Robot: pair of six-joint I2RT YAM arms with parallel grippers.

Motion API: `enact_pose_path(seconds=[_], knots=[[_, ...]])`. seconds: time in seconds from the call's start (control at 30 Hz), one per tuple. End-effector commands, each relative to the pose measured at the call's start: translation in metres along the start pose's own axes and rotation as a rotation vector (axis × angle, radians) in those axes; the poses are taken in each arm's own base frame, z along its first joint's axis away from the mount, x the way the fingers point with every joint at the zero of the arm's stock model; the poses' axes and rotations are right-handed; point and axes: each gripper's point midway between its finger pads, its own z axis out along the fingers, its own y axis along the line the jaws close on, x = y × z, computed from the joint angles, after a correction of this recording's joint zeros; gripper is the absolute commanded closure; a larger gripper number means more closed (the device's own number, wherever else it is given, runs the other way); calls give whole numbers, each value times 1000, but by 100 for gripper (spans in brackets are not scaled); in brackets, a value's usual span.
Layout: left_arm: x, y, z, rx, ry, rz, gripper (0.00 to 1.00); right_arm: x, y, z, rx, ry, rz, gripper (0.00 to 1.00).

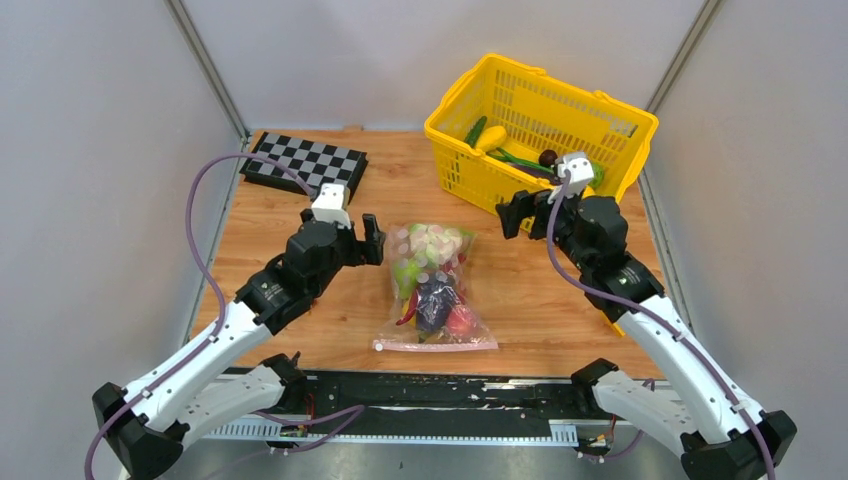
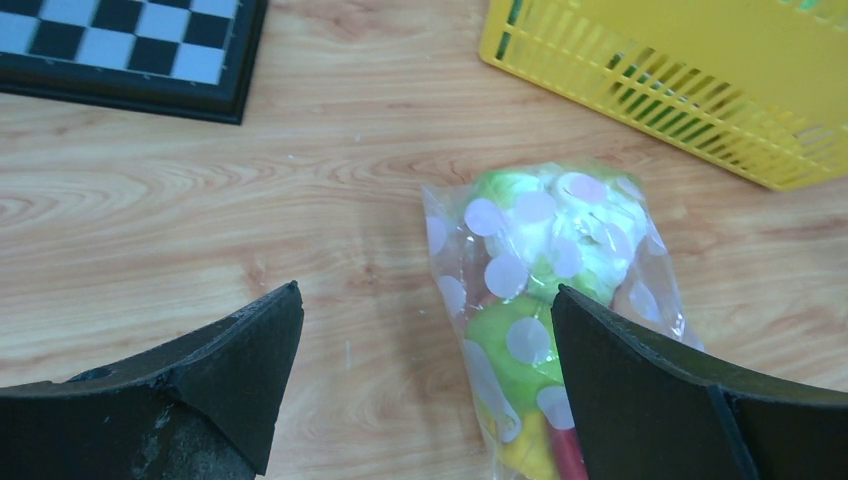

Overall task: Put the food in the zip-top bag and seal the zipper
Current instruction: Reset both arms

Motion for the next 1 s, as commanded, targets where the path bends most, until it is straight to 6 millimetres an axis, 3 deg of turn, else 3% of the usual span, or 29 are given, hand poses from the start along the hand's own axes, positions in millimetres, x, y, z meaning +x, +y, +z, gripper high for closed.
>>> enact_pose_path(seconds=[0.0,0.1,0.23,0.37,0.47,0.77,0.97], knots=[[-31,15,-3,-92,-62,75,0,-59,-56,-16,327,-185,-46,0],[-46,23,-3,-118,-79,95,0,-75,-67,-21,391,-203,-47,0],[-71,54,-4,-181,-102,22,0,-83,-72,-14,404,-176,-78,0],[-96,98,-9,-270,-157,-79,0,-67,-82,0,402,-94,22,0],[-107,109,-17,-328,-191,-118,0,-58,-88,2,402,-60,89,0],[-98,138,-54,-513,-235,-231,0,-54,-81,-8,325,-57,122,0],[-105,141,-70,-532,-276,-246,0,-61,-77,-18,318,-94,125,0]])
